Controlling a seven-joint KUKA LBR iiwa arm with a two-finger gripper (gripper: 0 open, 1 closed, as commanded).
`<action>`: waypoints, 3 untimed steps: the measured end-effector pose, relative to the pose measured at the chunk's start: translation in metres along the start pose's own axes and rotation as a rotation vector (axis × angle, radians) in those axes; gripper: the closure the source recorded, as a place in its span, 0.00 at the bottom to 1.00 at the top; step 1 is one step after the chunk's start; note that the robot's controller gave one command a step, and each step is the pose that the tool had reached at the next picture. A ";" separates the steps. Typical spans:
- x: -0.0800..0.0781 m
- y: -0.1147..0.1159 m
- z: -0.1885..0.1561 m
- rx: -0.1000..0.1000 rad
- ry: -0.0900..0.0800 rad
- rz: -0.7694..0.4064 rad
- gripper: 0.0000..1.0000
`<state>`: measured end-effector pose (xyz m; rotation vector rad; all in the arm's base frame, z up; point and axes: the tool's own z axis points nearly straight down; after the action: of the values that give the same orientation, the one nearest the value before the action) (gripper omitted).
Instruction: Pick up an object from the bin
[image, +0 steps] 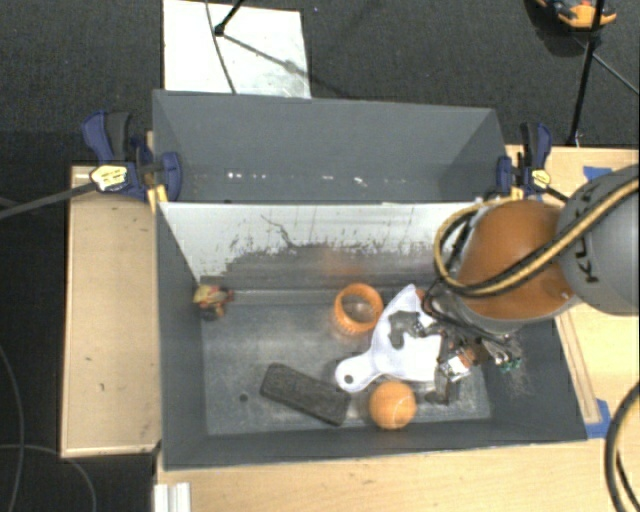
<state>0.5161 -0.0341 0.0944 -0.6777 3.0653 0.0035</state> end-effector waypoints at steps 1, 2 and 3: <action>-0.013 0.060 0.024 0.002 -0.004 0.303 1.00; -0.013 0.060 0.024 0.002 -0.004 0.303 1.00; -0.044 0.051 -0.097 0.002 0.000 0.293 1.00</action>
Offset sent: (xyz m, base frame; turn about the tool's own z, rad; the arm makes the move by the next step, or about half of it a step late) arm 0.0000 0.0000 0.0000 0.0000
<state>0.5347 0.0303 0.1915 -0.2227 3.1313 0.0002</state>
